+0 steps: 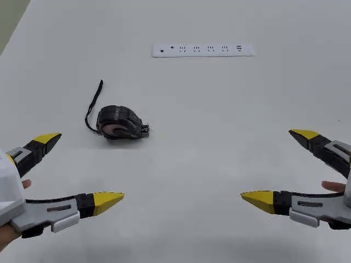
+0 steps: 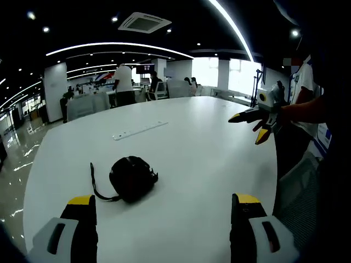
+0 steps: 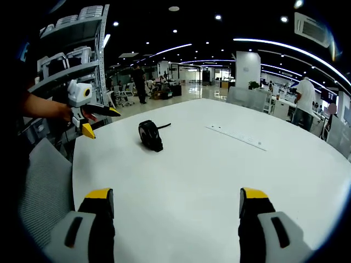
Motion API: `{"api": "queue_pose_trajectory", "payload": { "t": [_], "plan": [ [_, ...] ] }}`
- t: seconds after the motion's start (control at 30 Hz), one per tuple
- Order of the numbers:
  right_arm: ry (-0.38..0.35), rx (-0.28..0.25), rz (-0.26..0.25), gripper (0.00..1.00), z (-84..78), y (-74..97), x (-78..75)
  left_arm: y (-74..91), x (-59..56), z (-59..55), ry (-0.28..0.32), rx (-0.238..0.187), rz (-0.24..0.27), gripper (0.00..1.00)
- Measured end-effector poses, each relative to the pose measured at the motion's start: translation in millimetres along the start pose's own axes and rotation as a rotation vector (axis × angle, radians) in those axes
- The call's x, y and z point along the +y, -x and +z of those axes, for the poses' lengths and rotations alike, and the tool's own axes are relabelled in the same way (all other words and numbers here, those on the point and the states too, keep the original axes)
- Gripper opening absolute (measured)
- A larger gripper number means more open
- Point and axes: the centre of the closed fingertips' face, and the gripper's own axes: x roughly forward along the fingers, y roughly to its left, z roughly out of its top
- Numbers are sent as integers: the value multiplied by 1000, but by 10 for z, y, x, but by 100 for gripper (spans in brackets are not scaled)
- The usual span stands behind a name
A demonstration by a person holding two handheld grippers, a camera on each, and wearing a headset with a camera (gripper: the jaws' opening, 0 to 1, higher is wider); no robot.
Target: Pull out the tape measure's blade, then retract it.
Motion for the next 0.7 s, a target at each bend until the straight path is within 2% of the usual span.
{"api": "queue_pose_trajectory", "payload": {
  "t": [0.33,0.5,0.7],
  "plan": [
    [46,15,41,96,17,-113,-62,-93,61,41,-38,21,-36,99],
    [83,18,82,94,41,-180,-40,-141,112,74,-46,22,-50,98],
    [119,28,121,92,49,-286,-43,-231,173,69,-79,50,-83,94]
  ]
}}
